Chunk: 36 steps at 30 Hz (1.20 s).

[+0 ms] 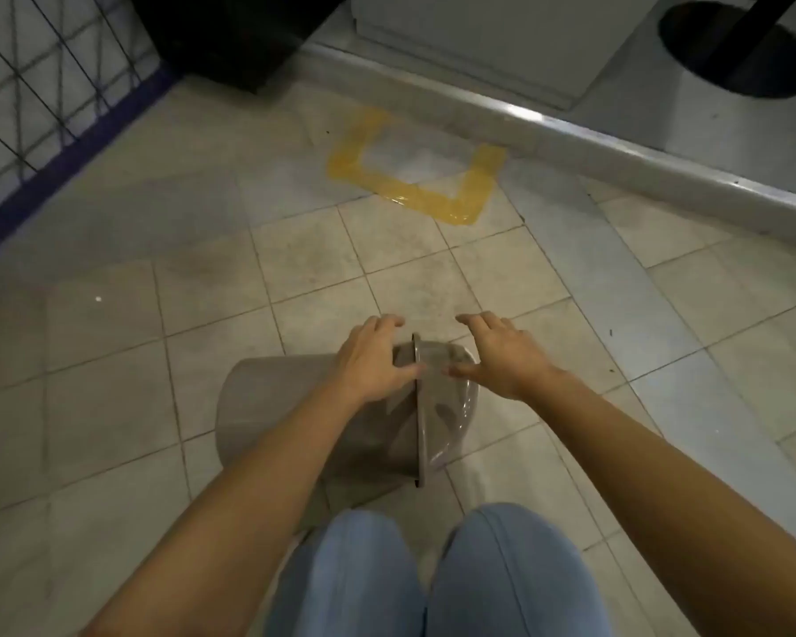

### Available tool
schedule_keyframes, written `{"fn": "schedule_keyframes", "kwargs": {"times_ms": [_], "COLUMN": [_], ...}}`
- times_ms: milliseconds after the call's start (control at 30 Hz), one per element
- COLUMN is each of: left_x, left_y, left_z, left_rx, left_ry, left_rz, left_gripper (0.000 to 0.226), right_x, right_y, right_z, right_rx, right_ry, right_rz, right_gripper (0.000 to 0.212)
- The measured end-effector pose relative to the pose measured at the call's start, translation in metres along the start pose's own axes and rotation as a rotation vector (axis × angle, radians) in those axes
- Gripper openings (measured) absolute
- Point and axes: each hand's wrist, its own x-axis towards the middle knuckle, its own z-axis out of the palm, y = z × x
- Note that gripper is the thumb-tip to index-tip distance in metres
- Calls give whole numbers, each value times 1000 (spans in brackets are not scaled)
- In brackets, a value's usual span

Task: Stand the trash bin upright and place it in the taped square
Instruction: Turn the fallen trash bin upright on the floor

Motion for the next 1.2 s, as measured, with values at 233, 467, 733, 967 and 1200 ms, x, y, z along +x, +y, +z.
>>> {"fn": "schedule_keyframes", "kwargs": {"times_ms": [233, 467, 733, 967, 1200], "left_x": [0, -6, -10, -13, -15], "left_y": [0, 10, 23, 10, 6], "left_z": [17, 17, 27, 33, 17], "left_rx": [-34, -82, -341, -472, -558], "left_ry": [-20, -126, -143, -121, -10], "left_rz": [35, -54, -212, -237, -257], "left_gripper": [59, 33, 32, 20, 18], "right_x": [5, 2, -3, -9, -6], "right_y": [4, 4, 1, 5, -8], "right_z": [28, 46, 54, 59, 57], "right_rx": [27, 140, 295, 411, 518], "right_ry": [-31, -82, -60, -22, 100], "right_rz": [7, 28, 95, 145, 110], "right_gripper": [81, 75, 79, 82, 83]}}
